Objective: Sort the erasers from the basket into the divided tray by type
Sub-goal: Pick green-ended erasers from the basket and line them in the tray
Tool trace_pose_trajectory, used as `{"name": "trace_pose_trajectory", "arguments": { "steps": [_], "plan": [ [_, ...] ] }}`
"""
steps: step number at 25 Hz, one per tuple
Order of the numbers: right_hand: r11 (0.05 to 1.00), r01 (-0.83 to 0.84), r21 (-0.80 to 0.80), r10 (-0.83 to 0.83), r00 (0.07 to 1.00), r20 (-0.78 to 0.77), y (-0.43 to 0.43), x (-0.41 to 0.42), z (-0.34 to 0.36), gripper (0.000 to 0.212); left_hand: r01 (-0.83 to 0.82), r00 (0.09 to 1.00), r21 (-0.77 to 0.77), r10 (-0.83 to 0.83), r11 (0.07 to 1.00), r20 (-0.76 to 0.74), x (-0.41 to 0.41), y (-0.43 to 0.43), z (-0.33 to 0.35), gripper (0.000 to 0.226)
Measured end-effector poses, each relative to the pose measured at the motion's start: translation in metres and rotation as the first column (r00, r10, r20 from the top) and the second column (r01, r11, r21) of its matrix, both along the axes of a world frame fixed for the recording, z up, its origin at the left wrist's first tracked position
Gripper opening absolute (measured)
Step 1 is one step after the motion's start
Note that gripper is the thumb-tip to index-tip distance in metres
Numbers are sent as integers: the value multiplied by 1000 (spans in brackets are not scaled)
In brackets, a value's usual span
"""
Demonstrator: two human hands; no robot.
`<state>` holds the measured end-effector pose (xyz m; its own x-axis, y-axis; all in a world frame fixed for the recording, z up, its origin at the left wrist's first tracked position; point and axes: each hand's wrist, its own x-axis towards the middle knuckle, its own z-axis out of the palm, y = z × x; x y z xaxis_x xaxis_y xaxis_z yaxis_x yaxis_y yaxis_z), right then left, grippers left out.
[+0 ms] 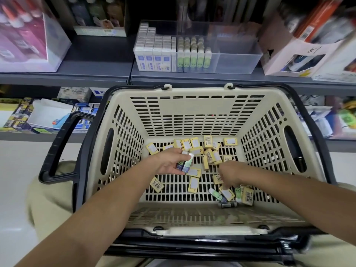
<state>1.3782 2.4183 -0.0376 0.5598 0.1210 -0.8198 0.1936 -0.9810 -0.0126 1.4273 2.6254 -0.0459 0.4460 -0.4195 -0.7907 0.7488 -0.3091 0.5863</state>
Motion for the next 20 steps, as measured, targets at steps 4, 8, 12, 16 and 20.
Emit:
{"name": "trace_pose_trajectory", "arguments": {
  "steps": [4,8,12,16,20],
  "plan": [
    [999,-43,15,42,995,93,6,-2,-3,22,56,998,49,-56,997,18,-3,-6,0,34],
    [993,-66,94,60,996,71,18,-11,-10,39,28,1000,19,-29,999,10,-1,-4,0,25],
    [980,-198,2,198,978,71,30,-19,-14,35,-2,1000,0,2,1000,25,2,0,2,24],
    [909,242,340,-281,957,69,31,7,4,17,6,1000,28,-6,1000,15,-1,-1,-2,19],
    [470,691,549,-703,669,-241,28,24,16,18,62,998,-106,-65,992,-23,-4,-6,-4,16]
  ]
}}
